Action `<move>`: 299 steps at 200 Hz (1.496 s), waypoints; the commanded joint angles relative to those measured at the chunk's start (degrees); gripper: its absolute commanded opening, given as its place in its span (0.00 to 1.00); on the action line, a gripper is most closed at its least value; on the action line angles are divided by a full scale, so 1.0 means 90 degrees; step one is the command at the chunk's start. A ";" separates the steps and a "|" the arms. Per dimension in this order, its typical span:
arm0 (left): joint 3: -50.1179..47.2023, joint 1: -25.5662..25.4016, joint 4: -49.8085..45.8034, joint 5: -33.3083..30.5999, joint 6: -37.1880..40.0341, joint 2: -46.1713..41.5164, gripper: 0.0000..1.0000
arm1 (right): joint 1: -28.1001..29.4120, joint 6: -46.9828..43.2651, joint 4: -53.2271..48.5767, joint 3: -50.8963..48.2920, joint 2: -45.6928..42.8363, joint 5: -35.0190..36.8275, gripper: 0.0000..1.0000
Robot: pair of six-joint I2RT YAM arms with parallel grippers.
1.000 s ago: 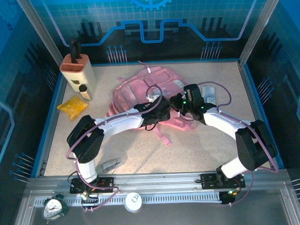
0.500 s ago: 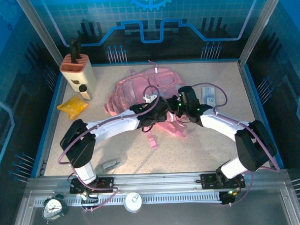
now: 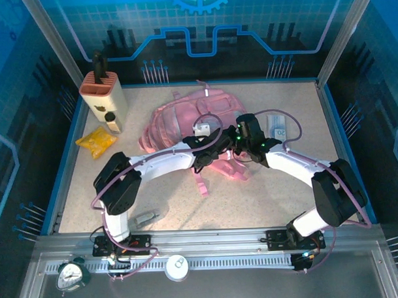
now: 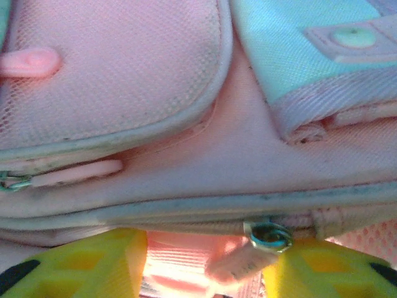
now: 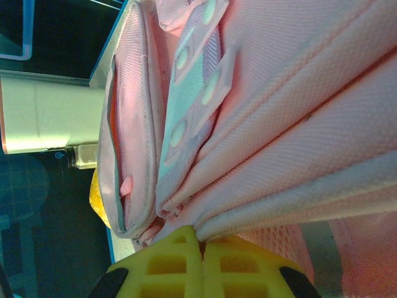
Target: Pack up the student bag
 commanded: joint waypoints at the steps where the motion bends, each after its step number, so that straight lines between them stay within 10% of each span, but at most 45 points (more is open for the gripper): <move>1: -0.0201 0.0204 -0.0019 -0.0254 0.0426 -0.0531 0.46 | 0.0079 -0.0209 0.0309 0.0162 -0.0135 0.0062 0.00; 72: 0.0051 0.0215 0.0398 0.1258 0.1918 -0.0544 0.47 | 0.0096 -0.0258 0.0309 0.0306 -0.0046 0.0011 0.00; 184: 0.0570 0.0534 -0.0047 0.1807 0.2110 -0.0715 0.57 | 0.0013 -0.0224 0.0336 0.0319 0.0015 -0.0107 0.00; 299: -0.0724 0.1960 0.1605 0.5075 0.3941 -0.1452 0.51 | -0.0157 -0.0377 0.0175 0.0295 -0.0131 -0.0297 0.00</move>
